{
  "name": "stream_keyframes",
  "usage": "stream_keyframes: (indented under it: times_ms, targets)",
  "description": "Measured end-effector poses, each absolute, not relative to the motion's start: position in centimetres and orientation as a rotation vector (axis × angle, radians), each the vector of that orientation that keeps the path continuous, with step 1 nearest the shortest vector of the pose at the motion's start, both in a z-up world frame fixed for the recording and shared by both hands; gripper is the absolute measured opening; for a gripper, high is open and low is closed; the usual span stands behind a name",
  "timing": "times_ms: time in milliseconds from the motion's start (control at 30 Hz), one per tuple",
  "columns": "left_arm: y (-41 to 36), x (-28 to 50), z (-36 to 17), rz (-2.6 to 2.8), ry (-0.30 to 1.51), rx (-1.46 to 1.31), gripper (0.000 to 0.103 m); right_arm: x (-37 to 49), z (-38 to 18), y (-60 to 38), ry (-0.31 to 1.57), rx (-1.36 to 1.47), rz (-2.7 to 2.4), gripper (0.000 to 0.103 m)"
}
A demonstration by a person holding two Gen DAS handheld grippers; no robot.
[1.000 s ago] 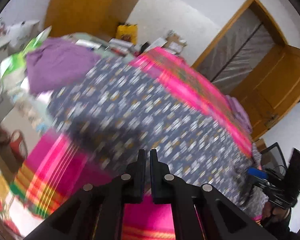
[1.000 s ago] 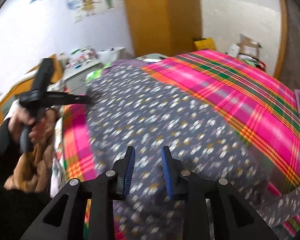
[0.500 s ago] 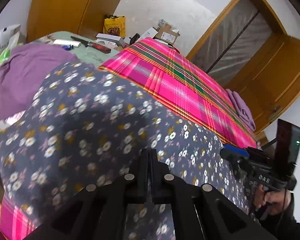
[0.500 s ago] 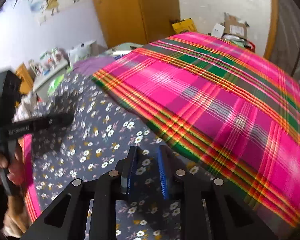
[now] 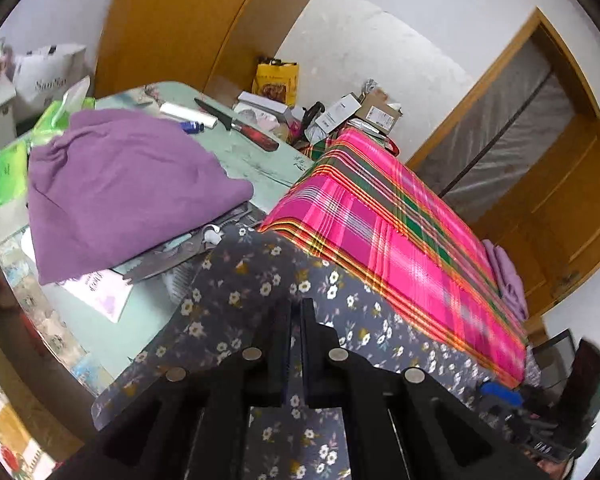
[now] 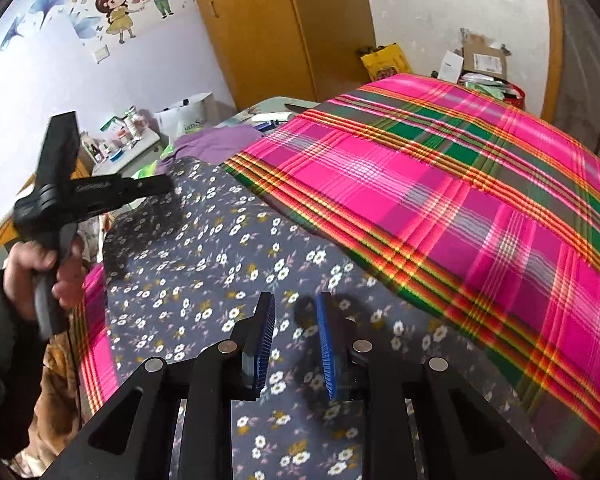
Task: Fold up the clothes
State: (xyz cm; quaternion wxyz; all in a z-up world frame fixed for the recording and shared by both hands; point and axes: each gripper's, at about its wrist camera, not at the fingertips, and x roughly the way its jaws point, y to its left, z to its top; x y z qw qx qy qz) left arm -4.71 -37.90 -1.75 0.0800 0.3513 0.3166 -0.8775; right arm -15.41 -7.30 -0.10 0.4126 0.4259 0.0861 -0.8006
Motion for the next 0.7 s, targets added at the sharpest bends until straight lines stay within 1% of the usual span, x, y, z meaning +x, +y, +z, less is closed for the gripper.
stream_keyframes:
  times_ms: [67,167,233,300,367,500,600,700]
  targets:
    - [-37.2,-4.9,-1.0,-2.681,0.926,1.036,0.003,-15.3,-0.1,-7.0,0.207,1.072,-2.019,0.022]
    - [-36.0,-6.4,-0.8,-2.722,0.834,1.065,0.003,-15.3,-0.2,-6.9,0.197,1.078,-2.021,0.023]
    - [-36.4,-8.0,-2.0,-2.673,0.807,1.125,0.003,-15.3,-0.2,-6.8,0.193,1.082,-2.020,0.023]
    - [-37.5,-8.6,-3.2,-2.620,0.828,1.158,0.001,-15.2,-0.1,-6.6,0.192,1.083,-2.023,0.023]
    - [-38.5,-8.5,-4.1,-2.625,0.896,1.154,0.001,-15.0,0.0,-6.2,0.187,1.081,-2.030,0.023]
    - [-38.9,-7.8,-4.0,-2.641,0.937,1.146,0.001,-14.8,0.5,-5.1,0.167,1.082,-2.044,0.023]
    - [-40.1,-5.6,-3.0,-2.643,0.983,1.064,0.001,-14.1,0.8,-4.0,0.156,1.073,-2.047,0.023]
    - [-41.2,-2.5,-2.2,-2.607,0.931,1.022,0.002,-13.2,0.8,-2.4,0.148,1.067,-2.049,0.023]
